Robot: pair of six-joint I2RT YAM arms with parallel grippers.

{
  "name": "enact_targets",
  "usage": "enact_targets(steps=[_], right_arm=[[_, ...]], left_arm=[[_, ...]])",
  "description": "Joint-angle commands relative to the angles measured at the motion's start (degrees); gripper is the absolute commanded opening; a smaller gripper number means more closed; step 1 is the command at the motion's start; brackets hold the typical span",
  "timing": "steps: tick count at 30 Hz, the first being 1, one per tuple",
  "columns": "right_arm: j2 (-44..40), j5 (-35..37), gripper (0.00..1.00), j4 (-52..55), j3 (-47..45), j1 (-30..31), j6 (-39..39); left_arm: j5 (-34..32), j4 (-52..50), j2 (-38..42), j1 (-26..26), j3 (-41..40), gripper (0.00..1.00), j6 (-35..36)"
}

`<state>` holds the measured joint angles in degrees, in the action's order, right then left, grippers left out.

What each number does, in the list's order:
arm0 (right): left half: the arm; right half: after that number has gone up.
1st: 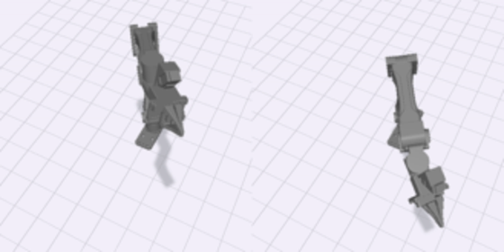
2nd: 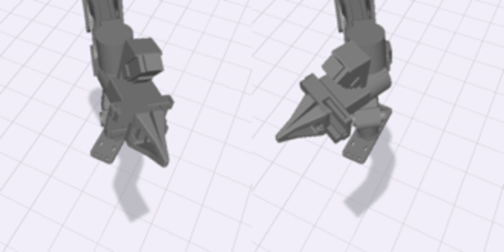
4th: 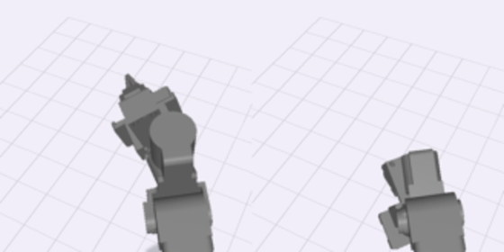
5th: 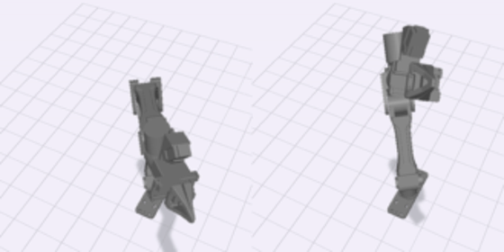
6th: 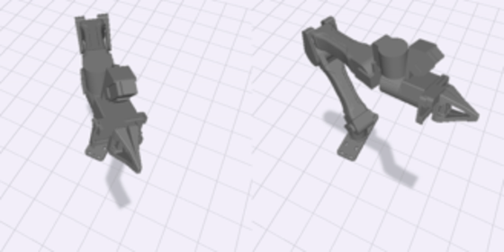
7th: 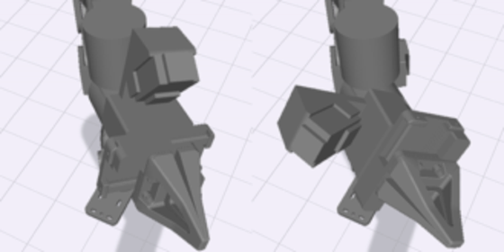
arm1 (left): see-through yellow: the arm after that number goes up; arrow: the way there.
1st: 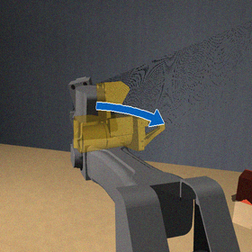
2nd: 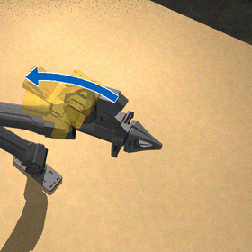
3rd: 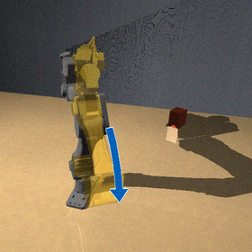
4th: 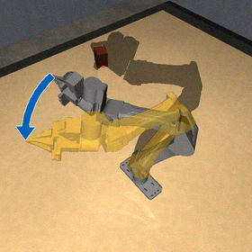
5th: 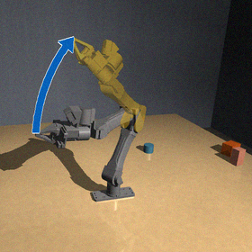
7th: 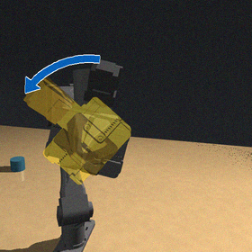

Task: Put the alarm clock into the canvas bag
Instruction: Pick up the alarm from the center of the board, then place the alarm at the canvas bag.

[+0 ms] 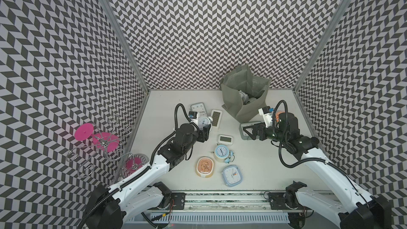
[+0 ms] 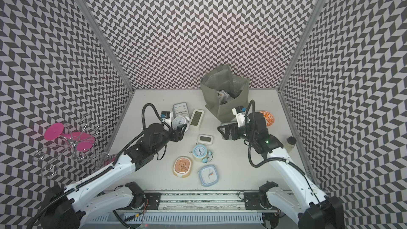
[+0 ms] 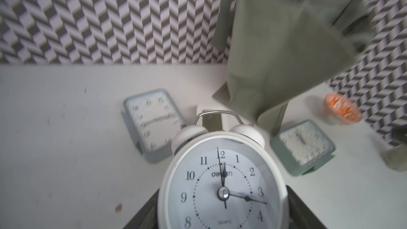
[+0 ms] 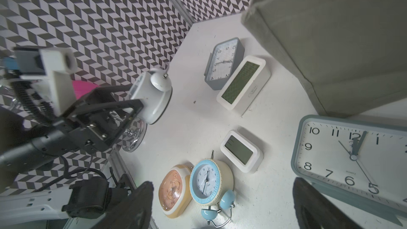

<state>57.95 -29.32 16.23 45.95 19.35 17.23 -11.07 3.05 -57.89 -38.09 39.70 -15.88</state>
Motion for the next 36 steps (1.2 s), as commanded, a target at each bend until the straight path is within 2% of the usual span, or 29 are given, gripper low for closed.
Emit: enact_targets(steps=[1,4,9,17,25,29,32,36], right_arm=[[-1.49,1.38,0.96,-3.32,4.54,-0.47,1.73],[-0.98,2.63,0.96,-2.71,7.96,-2.42,2.06],[1.04,1.91,0.94,-2.43,13.47,-9.06,3.41],[8.77,5.52,0.94,-1.96,23.05,-16.97,2.04],[21.11,11.44,0.92,2.67,37.46,-18.43,-10.21],[27.53,11.51,0.86,4.27,43.48,-18.44,-14.64],[32.45,8.67,0.81,6.34,48.70,-18.39,-18.85],[39.01,7.97,0.78,10.84,56.35,-18.39,-23.47]], left_arm=[[0.94,13.01,-0.26,-1.18,6.20,0.57,6.25],[4.12,17.93,-5.92,-1.72,12.78,0.57,9.45],[9.17,21.32,-17.25,-1.99,25.50,0.57,14.74],[17.04,16.53,-35.63,-1.49,45.11,0.55,22.43],[25.35,7.70,-50.48,1.25,62.49,0.51,29.12],[29.63,2.87,-56.96,2.48,70.74,0.49,32.89],[30.24,0.42,-59.79,2.81,73.72,0.48,35.71],[31.32,-0.36,-61.22,3.60,73.85,0.47,37.94]])
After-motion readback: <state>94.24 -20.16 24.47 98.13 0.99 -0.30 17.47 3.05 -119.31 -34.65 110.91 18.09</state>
